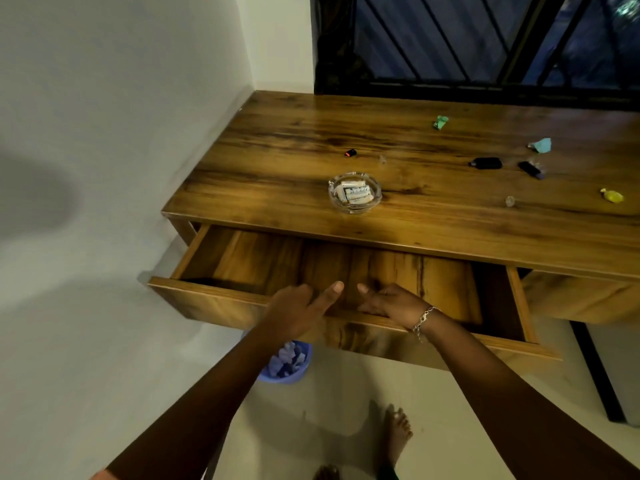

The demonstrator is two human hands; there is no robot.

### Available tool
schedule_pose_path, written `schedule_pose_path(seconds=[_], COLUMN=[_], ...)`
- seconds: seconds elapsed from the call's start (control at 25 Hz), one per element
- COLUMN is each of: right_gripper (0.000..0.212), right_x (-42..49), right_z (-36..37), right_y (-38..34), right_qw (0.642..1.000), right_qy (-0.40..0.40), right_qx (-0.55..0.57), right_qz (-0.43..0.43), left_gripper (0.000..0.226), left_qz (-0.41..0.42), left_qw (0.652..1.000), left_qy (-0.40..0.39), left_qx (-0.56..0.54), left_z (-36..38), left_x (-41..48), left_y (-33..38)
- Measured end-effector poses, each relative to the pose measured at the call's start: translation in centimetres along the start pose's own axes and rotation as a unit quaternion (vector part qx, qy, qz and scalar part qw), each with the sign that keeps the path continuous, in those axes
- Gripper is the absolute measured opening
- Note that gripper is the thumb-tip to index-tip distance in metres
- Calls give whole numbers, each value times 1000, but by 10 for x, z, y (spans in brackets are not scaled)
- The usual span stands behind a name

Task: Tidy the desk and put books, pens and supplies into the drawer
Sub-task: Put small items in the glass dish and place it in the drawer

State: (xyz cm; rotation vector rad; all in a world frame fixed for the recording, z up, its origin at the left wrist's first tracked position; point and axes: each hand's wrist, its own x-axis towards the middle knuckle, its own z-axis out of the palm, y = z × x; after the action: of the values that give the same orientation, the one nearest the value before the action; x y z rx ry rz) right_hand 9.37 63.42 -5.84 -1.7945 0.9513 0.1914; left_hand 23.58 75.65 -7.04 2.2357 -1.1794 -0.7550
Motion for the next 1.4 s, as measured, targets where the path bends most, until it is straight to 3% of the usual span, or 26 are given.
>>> schedule_pose_path(seconds=[0.08, 0.28, 0.76, 0.92, 1.04, 1.16, 1.28, 1.4], right_gripper=[56, 54, 38, 21, 30, 44, 66, 100], right_x=[-9, -33, -46, -17, 15, 55, 99, 131], right_z=[11, 34, 48, 18, -16, -48, -76, -93], right_y=[7, 21, 25, -3, -36, -66, -84, -91], right_qw=[999, 998, 995, 984, 955, 910, 888, 892], right_qy=[-28, -59, -92, 11, 133, 218, 229, 177], right_qx=[18, -5, 15, -90, -170, -274, -348, -390], right_qz=[3, -4, -36, -156, -203, -220, -194, -148], left_gripper=[76, 62, 64, 53, 70, 74, 68, 59], left_qz=[-10, -27, 12, 74, 102, 118, 68, 24], left_qw=[998, 983, 981, 990, 993, 993, 989, 966], left_qy=[-40, -110, -161, -115, -57, 7, -7, -16], left_qx=[-57, -144, -107, -41, 22, -14, -132, -255], left_z=[-5, -8, -3, -15, -29, -43, -52, -56], left_x=[-16, -57, -63, -36, 2, 47, 83, 110], left_y=[-7, -19, -37, -25, -10, 11, 33, 47])
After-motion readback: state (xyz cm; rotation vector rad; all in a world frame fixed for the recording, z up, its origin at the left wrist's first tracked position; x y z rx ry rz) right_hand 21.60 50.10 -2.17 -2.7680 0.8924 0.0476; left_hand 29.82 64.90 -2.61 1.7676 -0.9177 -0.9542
